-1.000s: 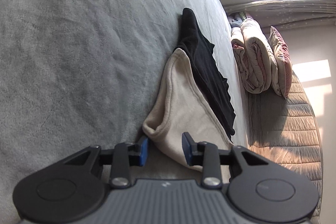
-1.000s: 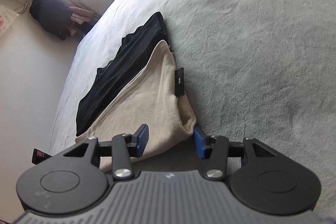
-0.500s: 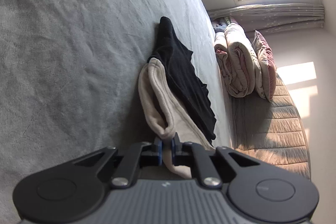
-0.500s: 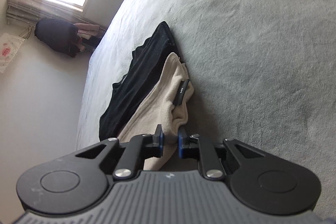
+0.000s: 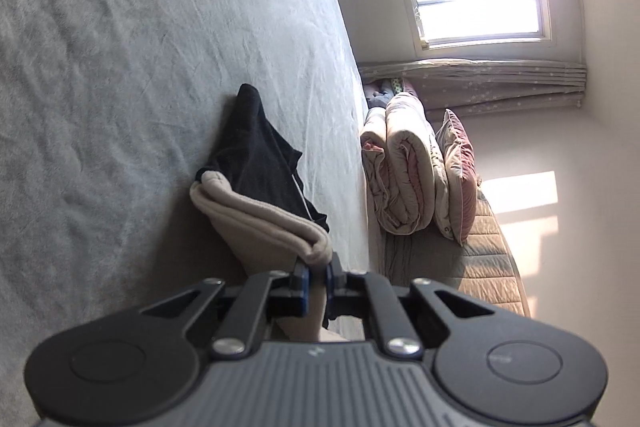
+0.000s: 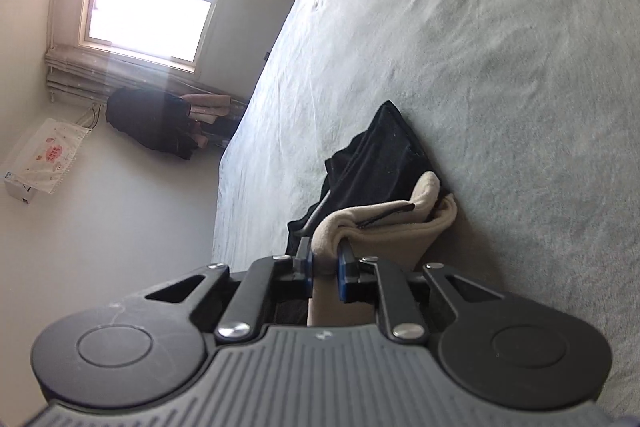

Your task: Fold clothes

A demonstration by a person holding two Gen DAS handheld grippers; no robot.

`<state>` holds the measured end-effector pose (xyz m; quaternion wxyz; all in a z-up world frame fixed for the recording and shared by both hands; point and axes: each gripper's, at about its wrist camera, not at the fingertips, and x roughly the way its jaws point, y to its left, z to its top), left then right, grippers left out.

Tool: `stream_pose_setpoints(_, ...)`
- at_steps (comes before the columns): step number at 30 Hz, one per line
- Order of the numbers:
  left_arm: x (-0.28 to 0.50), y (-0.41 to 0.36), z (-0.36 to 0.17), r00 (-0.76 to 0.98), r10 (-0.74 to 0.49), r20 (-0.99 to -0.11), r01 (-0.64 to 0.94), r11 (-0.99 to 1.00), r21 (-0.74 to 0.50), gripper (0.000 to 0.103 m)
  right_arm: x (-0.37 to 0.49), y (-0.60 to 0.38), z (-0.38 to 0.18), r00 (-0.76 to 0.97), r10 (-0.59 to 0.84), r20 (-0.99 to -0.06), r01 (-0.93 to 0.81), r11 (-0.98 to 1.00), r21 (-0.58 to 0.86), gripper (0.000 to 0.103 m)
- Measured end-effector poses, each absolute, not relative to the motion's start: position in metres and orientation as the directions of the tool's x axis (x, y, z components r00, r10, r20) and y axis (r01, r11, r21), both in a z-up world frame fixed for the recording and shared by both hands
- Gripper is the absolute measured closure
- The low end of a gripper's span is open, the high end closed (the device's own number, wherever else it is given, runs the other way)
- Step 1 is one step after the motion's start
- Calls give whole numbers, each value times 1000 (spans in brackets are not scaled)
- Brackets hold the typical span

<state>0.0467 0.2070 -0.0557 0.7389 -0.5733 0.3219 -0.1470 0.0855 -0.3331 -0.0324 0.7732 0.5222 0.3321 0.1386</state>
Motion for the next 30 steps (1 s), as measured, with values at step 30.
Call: stream_pose_setpoints(30,223,207,-89,749,-485,-452,-276,392,-878,95,240,-333,-82,766,482,-425,205,444,873,88)
